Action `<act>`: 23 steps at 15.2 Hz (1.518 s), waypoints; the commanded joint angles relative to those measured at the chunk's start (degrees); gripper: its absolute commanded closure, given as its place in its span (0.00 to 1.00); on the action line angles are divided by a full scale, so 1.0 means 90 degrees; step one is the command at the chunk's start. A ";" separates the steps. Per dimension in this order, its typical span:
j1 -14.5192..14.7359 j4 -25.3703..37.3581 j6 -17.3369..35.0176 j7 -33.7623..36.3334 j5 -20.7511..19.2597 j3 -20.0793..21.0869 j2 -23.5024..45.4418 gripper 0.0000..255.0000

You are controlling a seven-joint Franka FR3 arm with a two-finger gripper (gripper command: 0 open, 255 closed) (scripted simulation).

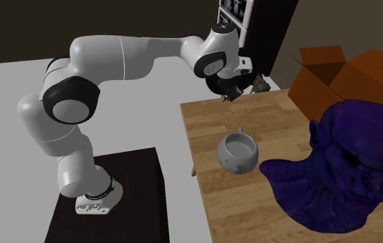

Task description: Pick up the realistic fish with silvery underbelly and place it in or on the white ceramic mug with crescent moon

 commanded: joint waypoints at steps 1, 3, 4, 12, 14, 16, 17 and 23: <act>-0.0003 0.0171 -0.0178 0.0006 -0.0003 -0.0002 -0.0004 1.00; -0.0004 0.0343 -0.0349 0.0016 -0.0008 -0.0003 -0.0003 1.00; -0.0004 0.0431 -0.0435 0.0020 -0.0011 -0.0004 -0.0001 1.00; -0.0008 0.1222 -0.1146 0.0057 -0.0026 -0.0008 0.0077 1.00; -0.0008 0.1353 -0.1257 0.0062 -0.0028 -0.0008 0.0098 1.00; -0.0168 0.1037 -0.1188 -0.0223 0.0069 -0.0110 -0.0133 1.00; -0.0247 0.0895 -0.1161 -0.0368 0.0116 -0.0163 -0.0238 1.00; -0.0695 0.0247 -0.1085 -0.1261 0.0373 -0.0534 -0.0731 1.00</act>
